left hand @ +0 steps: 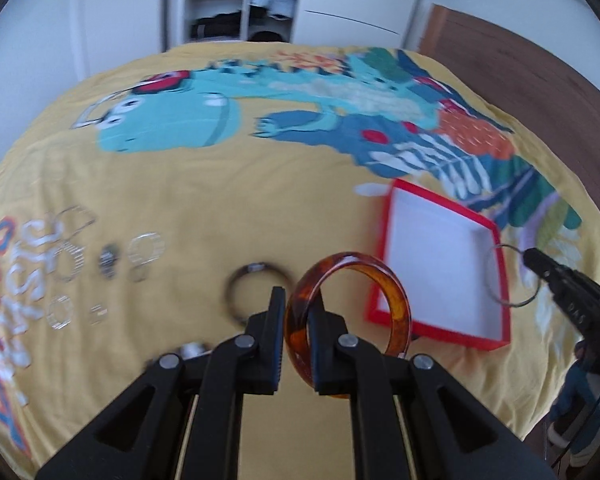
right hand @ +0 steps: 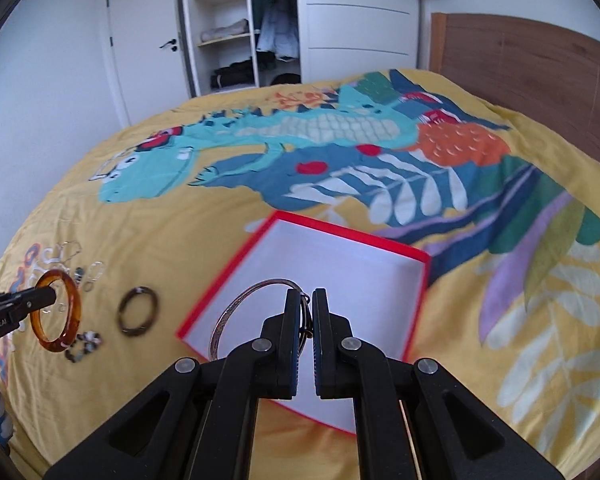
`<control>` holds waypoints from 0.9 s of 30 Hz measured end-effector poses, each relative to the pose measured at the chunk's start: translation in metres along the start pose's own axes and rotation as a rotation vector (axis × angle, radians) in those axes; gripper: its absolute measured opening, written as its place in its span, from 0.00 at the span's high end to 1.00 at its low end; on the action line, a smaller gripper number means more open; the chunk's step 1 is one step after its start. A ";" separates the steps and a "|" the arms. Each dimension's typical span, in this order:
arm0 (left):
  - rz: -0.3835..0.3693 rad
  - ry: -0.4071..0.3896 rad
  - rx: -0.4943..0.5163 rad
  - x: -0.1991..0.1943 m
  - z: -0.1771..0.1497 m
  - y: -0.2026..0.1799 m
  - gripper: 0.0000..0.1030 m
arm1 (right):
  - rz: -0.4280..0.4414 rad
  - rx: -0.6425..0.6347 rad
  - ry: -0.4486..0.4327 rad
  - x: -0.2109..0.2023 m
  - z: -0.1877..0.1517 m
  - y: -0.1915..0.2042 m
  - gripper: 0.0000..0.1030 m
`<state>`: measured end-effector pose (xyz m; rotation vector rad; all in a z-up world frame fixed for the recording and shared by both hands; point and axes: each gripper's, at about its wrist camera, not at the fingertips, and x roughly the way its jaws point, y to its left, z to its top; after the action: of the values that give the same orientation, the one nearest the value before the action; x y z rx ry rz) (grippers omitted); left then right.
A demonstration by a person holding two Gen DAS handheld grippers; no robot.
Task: Organize jewelry
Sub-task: 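Carry both bangles into the red box and open both tools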
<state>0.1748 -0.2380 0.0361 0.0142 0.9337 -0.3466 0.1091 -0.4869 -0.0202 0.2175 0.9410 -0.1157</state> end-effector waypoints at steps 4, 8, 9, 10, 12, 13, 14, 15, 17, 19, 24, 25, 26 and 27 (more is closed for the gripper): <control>-0.036 0.044 0.059 0.042 0.012 -0.048 0.91 | -0.011 0.007 0.026 0.023 -0.005 -0.018 0.94; -0.049 0.102 0.099 0.084 0.013 -0.080 0.91 | -0.023 0.003 0.049 0.042 -0.008 -0.030 0.94; -0.050 0.113 0.106 0.091 0.012 -0.085 0.91 | -0.025 0.003 0.056 0.046 -0.009 -0.032 0.94; -0.049 0.127 0.117 0.100 0.010 -0.090 0.91 | -0.028 0.001 0.066 0.052 -0.011 -0.035 0.94; -0.047 0.145 0.129 0.110 0.005 -0.095 0.90 | -0.030 -0.006 0.084 0.060 -0.016 -0.037 0.94; -0.041 0.157 0.134 0.117 0.003 -0.097 0.91 | -0.029 -0.008 0.095 0.065 -0.019 -0.039 0.94; -0.033 0.167 0.135 0.122 0.002 -0.097 0.91 | -0.027 -0.009 0.103 0.068 -0.022 -0.039 0.94; -0.026 0.178 0.132 0.127 0.001 -0.096 0.91 | -0.025 -0.011 0.113 0.072 -0.025 -0.040 0.94; -0.019 0.212 0.109 0.139 -0.003 -0.092 0.90 | -0.022 -0.013 0.126 0.078 -0.030 -0.040 0.94; -0.009 0.245 0.083 0.147 -0.008 -0.086 0.90 | -0.017 -0.009 0.139 0.083 -0.034 -0.041 0.94; 0.026 0.254 0.037 0.146 -0.017 -0.081 0.90 | -0.019 -0.024 0.159 0.091 -0.040 -0.039 0.95; 0.041 0.258 0.012 0.145 -0.019 -0.079 0.89 | -0.018 -0.022 0.161 0.092 -0.040 -0.040 0.97; 0.053 0.263 -0.006 0.144 -0.021 -0.077 0.89 | -0.014 -0.020 0.160 0.093 -0.040 -0.040 0.98; 0.072 0.268 -0.026 0.142 -0.024 -0.075 0.89 | -0.015 -0.022 0.160 0.093 -0.039 -0.040 0.98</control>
<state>0.2108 -0.3455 -0.0802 0.0713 1.2000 -0.2692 0.1251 -0.5169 -0.1238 0.2014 1.1025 -0.1023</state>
